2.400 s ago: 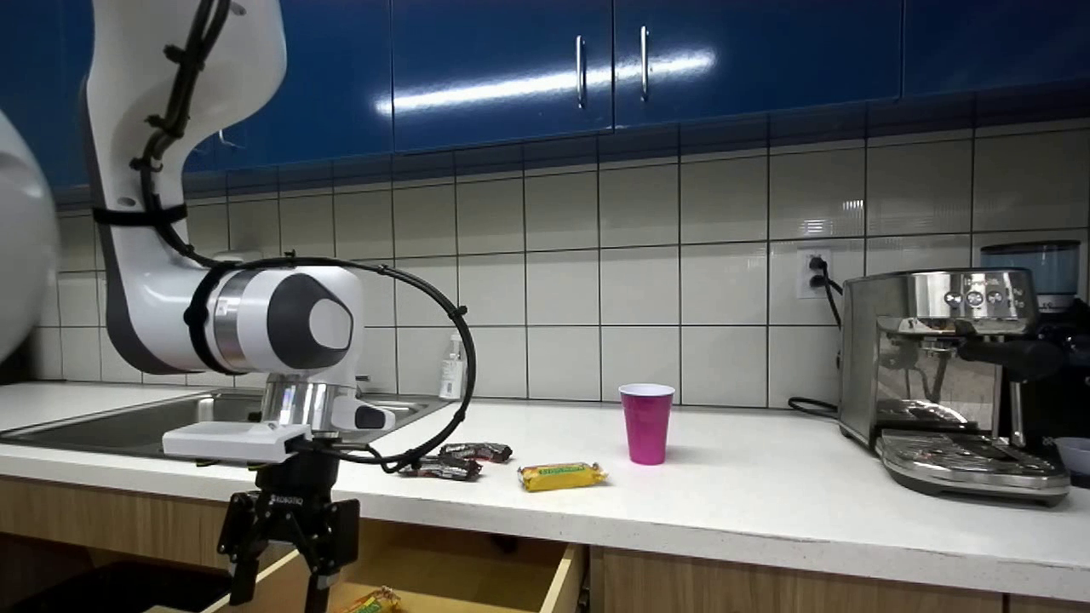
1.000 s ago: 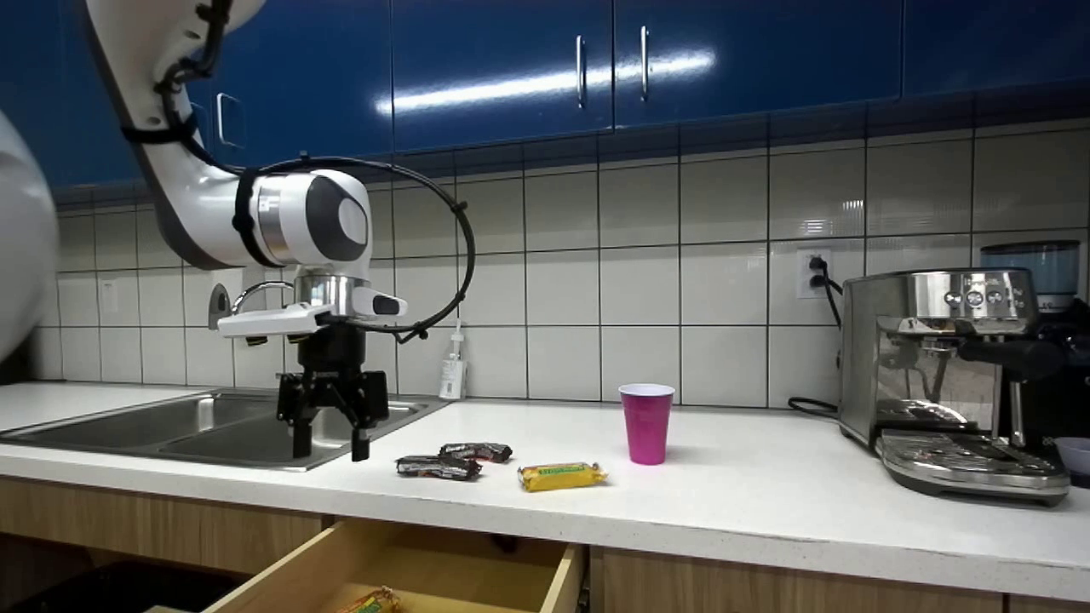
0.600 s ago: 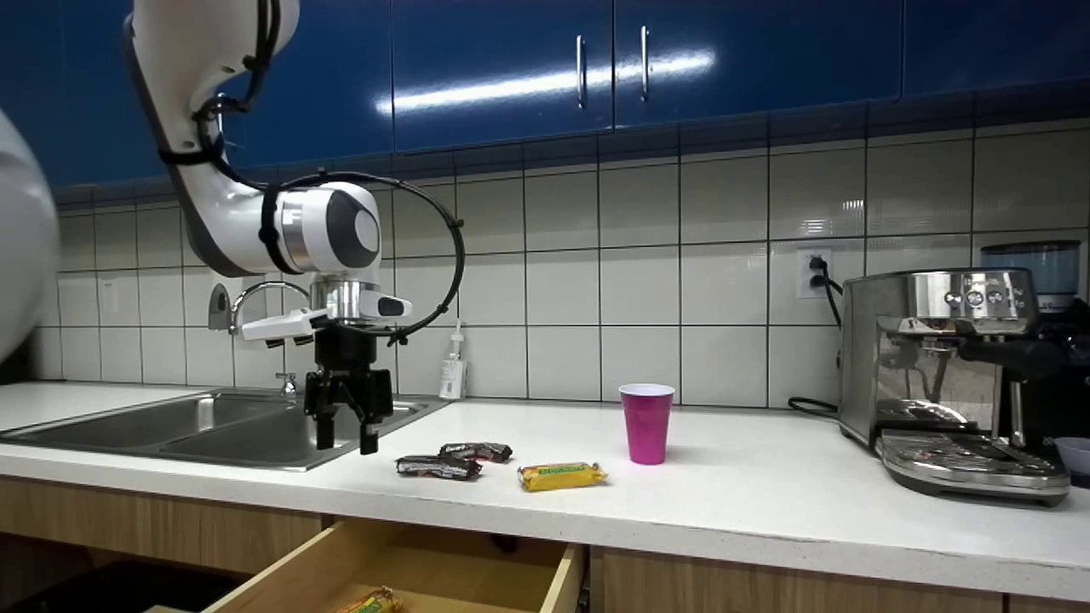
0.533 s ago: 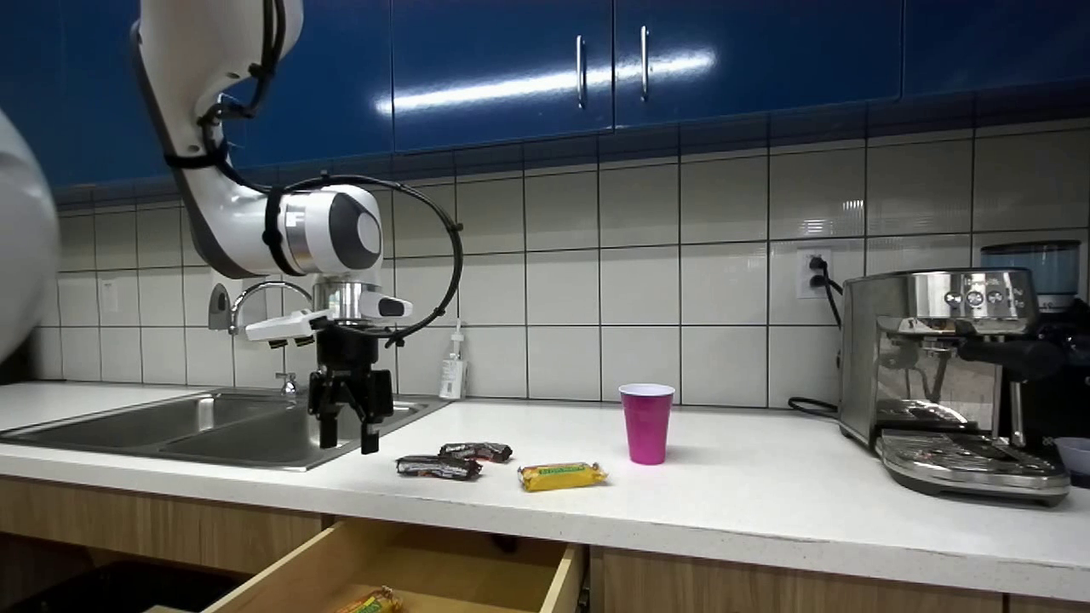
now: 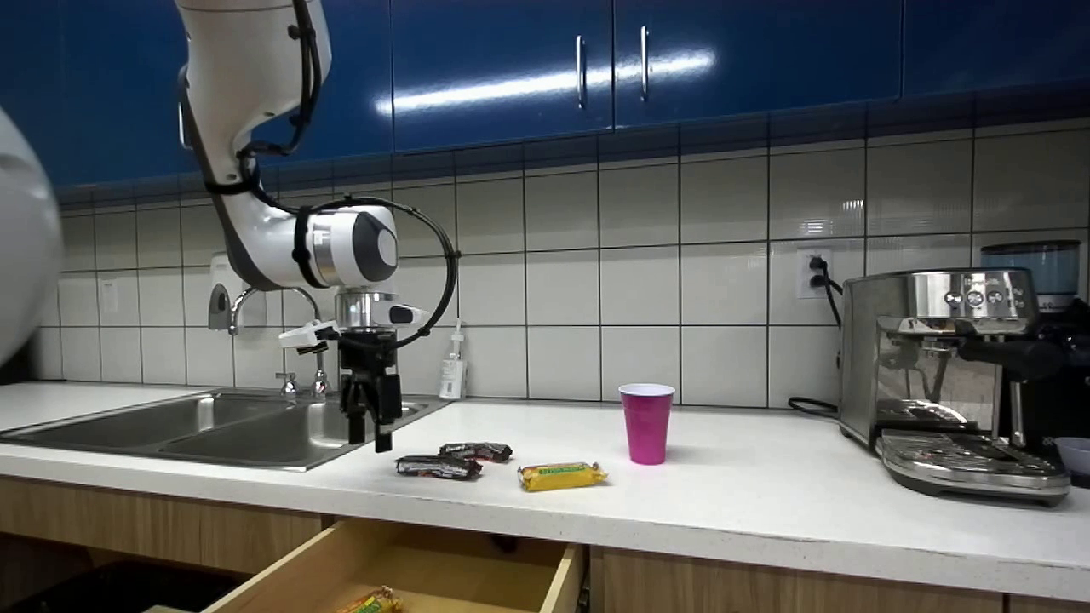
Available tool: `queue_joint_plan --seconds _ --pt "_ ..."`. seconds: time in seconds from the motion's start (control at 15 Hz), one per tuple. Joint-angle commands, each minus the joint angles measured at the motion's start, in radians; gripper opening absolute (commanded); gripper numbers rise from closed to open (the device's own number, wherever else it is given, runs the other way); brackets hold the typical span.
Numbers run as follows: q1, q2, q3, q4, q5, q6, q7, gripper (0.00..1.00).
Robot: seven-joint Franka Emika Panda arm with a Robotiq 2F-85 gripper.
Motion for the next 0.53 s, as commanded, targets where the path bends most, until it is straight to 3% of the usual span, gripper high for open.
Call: queue_joint_plan --seconds 0.0,0.47 --pt "0.023 0.046 -0.027 0.074 -0.017 -0.034 0.1 1.0" --pt "0.026 0.075 -0.054 0.098 -0.011 -0.026 0.21 1.0"
